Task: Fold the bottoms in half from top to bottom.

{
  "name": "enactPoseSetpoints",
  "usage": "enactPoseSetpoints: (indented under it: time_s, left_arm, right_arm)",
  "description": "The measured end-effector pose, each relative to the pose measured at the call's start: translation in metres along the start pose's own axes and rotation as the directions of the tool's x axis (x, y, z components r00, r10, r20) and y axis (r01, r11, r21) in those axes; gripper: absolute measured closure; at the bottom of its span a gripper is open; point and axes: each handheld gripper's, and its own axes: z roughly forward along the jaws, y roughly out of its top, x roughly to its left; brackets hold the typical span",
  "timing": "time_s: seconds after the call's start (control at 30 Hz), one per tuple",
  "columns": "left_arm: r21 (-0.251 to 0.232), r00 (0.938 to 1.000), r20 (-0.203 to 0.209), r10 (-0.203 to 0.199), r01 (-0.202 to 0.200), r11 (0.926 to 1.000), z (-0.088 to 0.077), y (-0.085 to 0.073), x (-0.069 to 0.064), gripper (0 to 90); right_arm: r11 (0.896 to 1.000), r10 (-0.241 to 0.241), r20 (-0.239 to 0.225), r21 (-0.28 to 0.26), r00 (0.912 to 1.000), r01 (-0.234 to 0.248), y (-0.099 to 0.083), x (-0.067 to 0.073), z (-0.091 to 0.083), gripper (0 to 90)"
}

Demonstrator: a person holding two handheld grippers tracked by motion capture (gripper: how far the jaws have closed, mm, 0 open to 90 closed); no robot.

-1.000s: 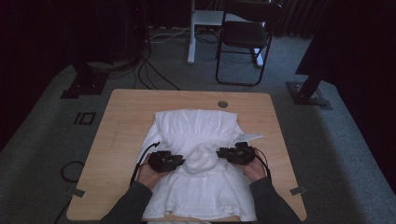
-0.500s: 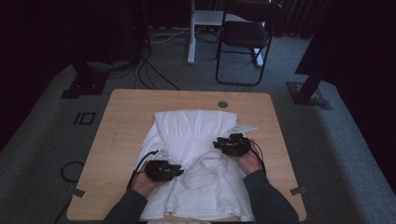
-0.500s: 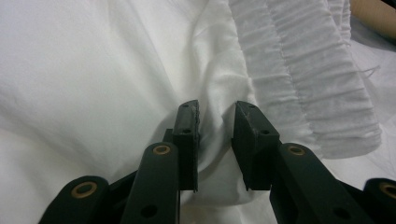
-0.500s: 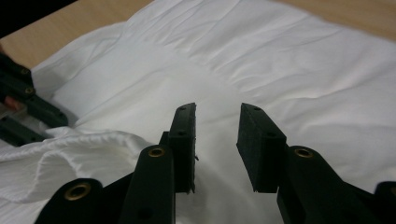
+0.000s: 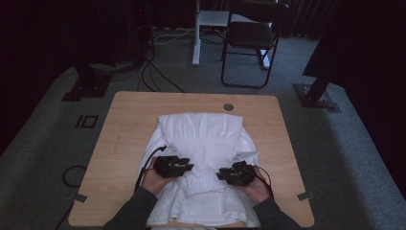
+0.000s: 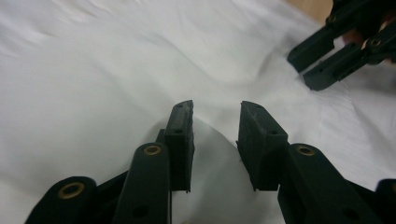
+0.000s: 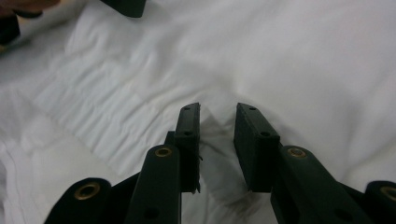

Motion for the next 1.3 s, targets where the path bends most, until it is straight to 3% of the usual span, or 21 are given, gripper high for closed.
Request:
enactPoseSetpoints:
  time_s: [0.1,0.2,0.27,0.33,0.37,0.4,0.43,0.5,0.53,0.57,0.6,0.63,0.67,0.7,0.73,0.77,0.8,0.87,0.97,1.07,1.3]
  left_arm:
    - [0.056,1.0000,0.003,0.008,-0.009,0.9984,0.011,-0.011,-0.007,65.6]
    - [0.088,0.9999,0.015,-0.008,0.007,0.9961,0.016,-0.021,-0.007,65.6]
    - [0.070,0.9998,0.016,-0.011,0.010,0.9975,0.012,-0.021,-0.007,65.5]
    - [0.060,0.9999,0.010,-0.007,0.007,0.9982,0.010,-0.019,-0.006,62.5]
    - [0.024,0.9994,-0.034,-0.002,0.003,0.9997,0.004,-0.013,-0.003,60.4]
    - [0.024,0.9994,-0.034,-0.002,0.003,0.9997,0.004,-0.013,-0.003,58.0]
    - [-0.003,0.9956,-0.093,-0.010,0.010,0.9999,-0.003,-0.003,0.005,56.8]
    - [-0.034,0.9891,-0.146,-0.022,0.017,0.9993,-0.008,0.009,0.016,56.0]
    - [-0.034,0.9891,-0.146,-0.022,0.017,0.9993,-0.008,0.009,0.016,53.9]
    - [-0.061,0.9773,-0.206,-0.047,0.035,0.9975,-0.009,0.022,0.029,52.7]
    - [-0.069,0.9721,-0.228,-0.056,0.042,0.9968,-0.007,0.029,0.037,52.3]
    - [-0.069,0.9721,-0.228,-0.056,0.042,0.9968,-0.007,0.029,0.037,52.0]
    - [-0.069,0.9671,-0.246,-0.066,0.051,0.9963,-0.004,0.034,0.045,51.9]
    - [-0.062,0.9577,-0.278,-0.076,0.061,0.9962,0.002,0.039,0.055,51.9]
    - [-0.045,0.9462,-0.312,-0.087,0.077,0.9960,0.012,0.042,0.070,52.0]
    - [-0.045,0.9462,-0.312,-0.087,0.077,0.9960,0.012,0.042,0.070,52.0]
    - [-0.024,0.9347,-0.339,-0.108,0.106,0.9941,0.025,0.041,0.084,52.0]
    - [-0.001,0.9269,-0.349,-0.137,0.146,0.9893,0.036,0.033,0.097,52.0]
    - [0.008,0.9293,-0.332,-0.162,0.175,0.9845,0.044,0.022,0.105,52.1]
    - [-0.020,0.9292,-0.320,-0.185,0.188,0.9819,0.043,0.014,0.105,52.5]
    - [-0.027,0.9355,-0.300,-0.187,0.187,0.9819,0.032,0.000,0.091,52.7]
  right_arm:
    - [1.000,-0.008,0.022,0.027,0.9997,0.008,-0.011,0.008,0.002,71.1]
    - [0.999,-0.009,-0.008,0.048,0.9999,0.009,-0.015,0.011,0.002,71.4]
    - [0.998,-0.019,-0.021,0.054,0.9996,0.020,-0.014,0.011,0.003,70.6]
    - [1.000,-0.023,-0.029,0.017,0.9993,0.023,-0.012,0.009,0.000,63.9]
    - [0.999,-0.027,-0.014,-0.022,0.9995,0.027,-0.010,0.005,-0.003,59.2]
    - [0.999,-0.024,-0.001,-0.044,0.9997,0.024,-0.008,0.003,-0.005,56.9]
    - [0.997,-0.017,0.020,-0.071,0.9997,0.019,-0.004,-0.001,-0.007,54.8]
    - [0.995,0.005,0.079,-0.102,0.9969,0.003,0.007,-0.013,-0.010,50.8]
    - [0.994,0.010,0.113,-0.113,0.9935,0.003,0.013,-0.019,-0.009,49.6]
    - [0.992,0.016,0.133,-0.128,0.9909,0.001,0.020,-0.025,-0.008,48.6]
    - [0.990,0.022,0.156,-0.143,0.9874,0.001,0.028,-0.032,-0.006,48.0]
    - [0.990,0.022,0.156,-0.143,0.9874,0.001,0.028,-0.032,-0.006,48.0]
    - [0.987,0.037,0.209,-0.161,0.9772,-0.003,0.043,-0.046,0.001,47.3]
    - [0.987,0.037,0.209,-0.161,0.9772,-0.003,0.043,-0.046,0.001,47.3]
    - [0.986,0.058,0.255,-0.169,0.9653,-0.014,0.057,-0.065,0.013,46.8]
    - [0.986,0.058,0.255,-0.169,0.9653,-0.014,0.057,-0.065,0.013,46.8]
    - [0.987,0.086,0.280,-0.155,0.9562,-0.043,0.065,-0.081,0.026,46.5]
    - [0.989,0.103,0.308,-0.132,0.9459,-0.065,0.066,-0.093,0.038,46.1]
    - [0.990,0.124,0.319,-0.102,0.9396,-0.097,0.064,-0.104,0.049,45.3]
    - [0.987,0.153,0.303,-0.085,0.9406,-0.133,0.052,-0.112,0.058,44.9]
    - [0.990,0.136,0.303,-0.088,0.9432,-0.114,0.040,-0.099,0.053,45.1]
